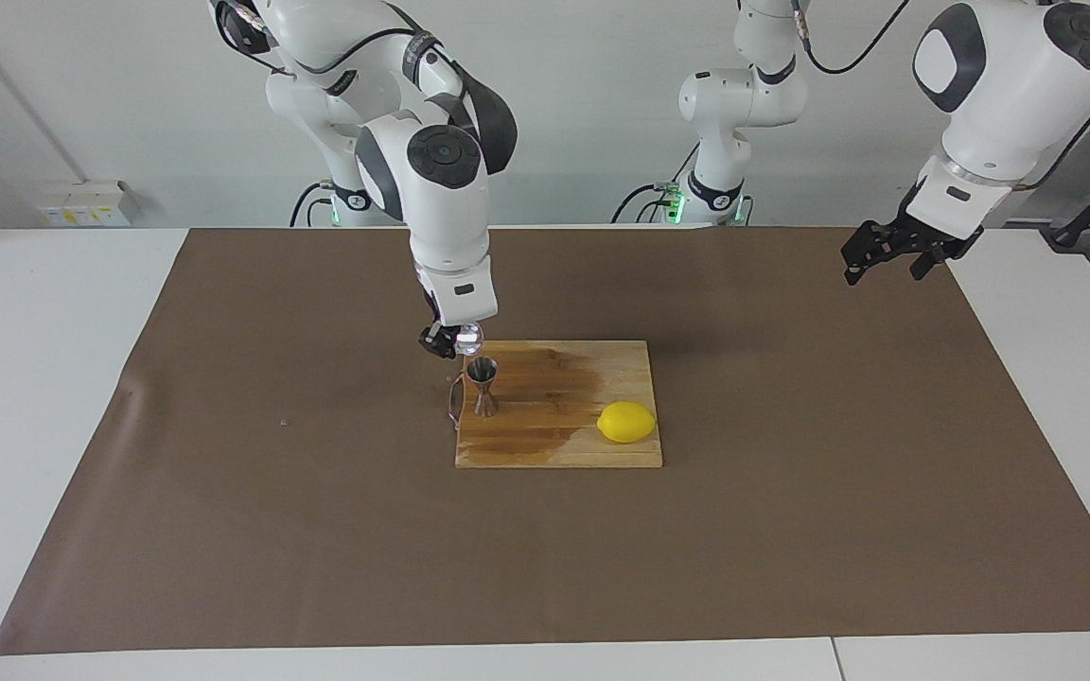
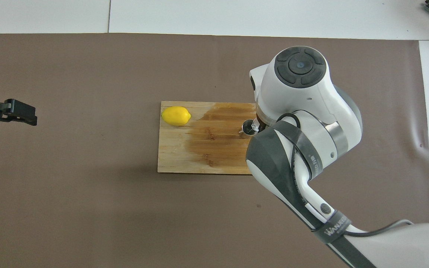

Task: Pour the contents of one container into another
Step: 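Tilt the glass with the right gripper above the metal cup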

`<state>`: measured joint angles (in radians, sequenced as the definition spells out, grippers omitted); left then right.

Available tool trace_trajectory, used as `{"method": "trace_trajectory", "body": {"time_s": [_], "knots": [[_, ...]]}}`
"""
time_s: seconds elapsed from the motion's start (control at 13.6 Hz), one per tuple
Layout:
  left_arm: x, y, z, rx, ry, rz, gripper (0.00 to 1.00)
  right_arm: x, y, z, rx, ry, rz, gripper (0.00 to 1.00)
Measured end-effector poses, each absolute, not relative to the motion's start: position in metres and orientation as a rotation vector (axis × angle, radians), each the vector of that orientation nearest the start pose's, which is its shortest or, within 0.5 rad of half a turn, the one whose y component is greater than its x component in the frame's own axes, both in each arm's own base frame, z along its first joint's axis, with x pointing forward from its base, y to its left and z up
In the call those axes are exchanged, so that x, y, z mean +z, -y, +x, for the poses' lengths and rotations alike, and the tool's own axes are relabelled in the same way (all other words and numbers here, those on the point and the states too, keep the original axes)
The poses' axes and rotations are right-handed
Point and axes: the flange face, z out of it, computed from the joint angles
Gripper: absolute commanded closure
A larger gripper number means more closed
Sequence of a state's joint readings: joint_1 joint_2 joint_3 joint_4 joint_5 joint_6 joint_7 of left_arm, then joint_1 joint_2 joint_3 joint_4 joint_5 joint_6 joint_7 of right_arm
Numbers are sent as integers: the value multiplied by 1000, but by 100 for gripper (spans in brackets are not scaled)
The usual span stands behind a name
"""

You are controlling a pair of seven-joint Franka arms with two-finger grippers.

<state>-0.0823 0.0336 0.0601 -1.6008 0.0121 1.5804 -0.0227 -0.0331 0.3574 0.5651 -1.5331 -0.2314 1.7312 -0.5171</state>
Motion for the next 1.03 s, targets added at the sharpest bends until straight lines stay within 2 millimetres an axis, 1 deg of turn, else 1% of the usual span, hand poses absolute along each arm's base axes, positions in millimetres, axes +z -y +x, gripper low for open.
{"method": "trace_trajectory", "body": {"time_s": [0.59, 1.03], "knots": [[592, 12, 563, 88, 1, -3125, 0, 453, -266, 591, 194, 1649, -2730, 100], [592, 12, 563, 89, 1, -3125, 0, 438, -273, 591, 227, 1654, -2754, 100]]}}
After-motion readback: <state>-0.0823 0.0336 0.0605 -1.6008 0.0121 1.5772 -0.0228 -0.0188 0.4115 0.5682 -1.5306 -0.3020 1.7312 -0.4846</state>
